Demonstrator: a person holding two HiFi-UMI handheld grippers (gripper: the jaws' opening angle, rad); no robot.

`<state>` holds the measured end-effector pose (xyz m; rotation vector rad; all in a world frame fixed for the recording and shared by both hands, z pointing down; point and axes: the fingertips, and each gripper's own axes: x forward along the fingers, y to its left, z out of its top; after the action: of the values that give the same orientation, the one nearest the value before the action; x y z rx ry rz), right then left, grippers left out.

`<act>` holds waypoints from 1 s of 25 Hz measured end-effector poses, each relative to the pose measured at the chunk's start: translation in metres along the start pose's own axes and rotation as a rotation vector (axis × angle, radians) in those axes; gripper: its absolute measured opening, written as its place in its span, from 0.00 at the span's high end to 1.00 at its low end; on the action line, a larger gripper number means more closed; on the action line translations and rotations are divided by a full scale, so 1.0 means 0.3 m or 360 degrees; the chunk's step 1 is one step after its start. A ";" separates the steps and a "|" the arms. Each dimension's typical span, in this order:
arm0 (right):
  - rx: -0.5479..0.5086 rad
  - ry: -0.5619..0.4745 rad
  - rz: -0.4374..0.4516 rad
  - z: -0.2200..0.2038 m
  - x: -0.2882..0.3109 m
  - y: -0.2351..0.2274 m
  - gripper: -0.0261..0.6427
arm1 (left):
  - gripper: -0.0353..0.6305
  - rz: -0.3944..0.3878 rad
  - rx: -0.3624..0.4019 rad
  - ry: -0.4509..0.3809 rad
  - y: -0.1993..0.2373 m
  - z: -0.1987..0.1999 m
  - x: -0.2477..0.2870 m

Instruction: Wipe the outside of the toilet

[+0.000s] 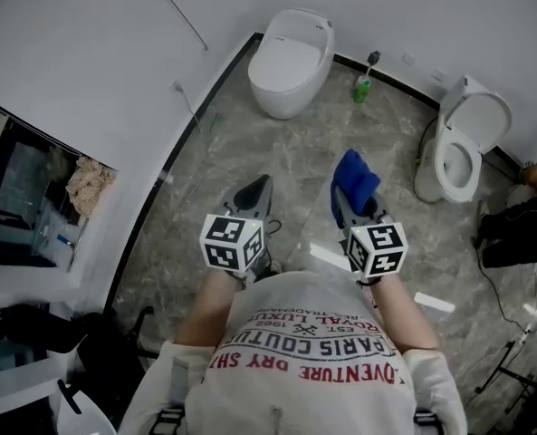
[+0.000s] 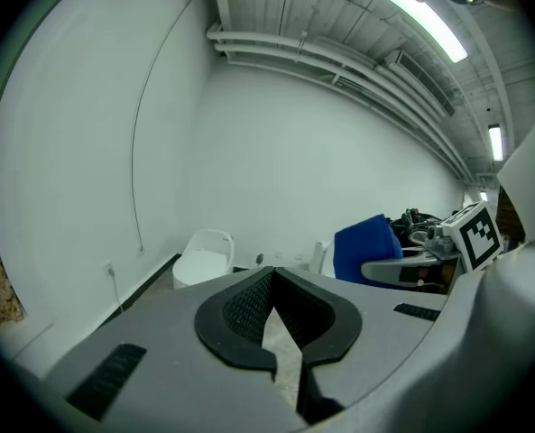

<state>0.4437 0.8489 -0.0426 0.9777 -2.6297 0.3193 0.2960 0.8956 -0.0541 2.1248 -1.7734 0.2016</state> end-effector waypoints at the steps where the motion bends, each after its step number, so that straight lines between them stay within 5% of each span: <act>1: -0.0022 -0.0003 0.0002 0.001 -0.005 -0.015 0.85 | 0.94 0.0012 -0.0006 0.0000 -0.001 -0.001 0.011; 12: 0.0028 0.0070 0.0020 -0.005 0.116 -0.264 0.85 | 0.94 0.0152 -0.0106 0.0030 0.100 -0.003 0.203; 18: 0.0042 0.0128 0.0010 0.060 0.382 -0.409 0.85 | 0.94 0.0140 -0.0151 0.0055 0.266 0.075 0.470; 25: 0.0017 0.0145 -0.0024 0.262 0.816 -0.631 0.85 | 0.94 0.0082 -0.0095 0.0020 0.528 0.320 0.865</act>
<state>0.3774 0.5387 -0.0072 0.9627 -2.5401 0.3658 0.1822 0.5991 -0.0262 2.0340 -1.8057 0.1729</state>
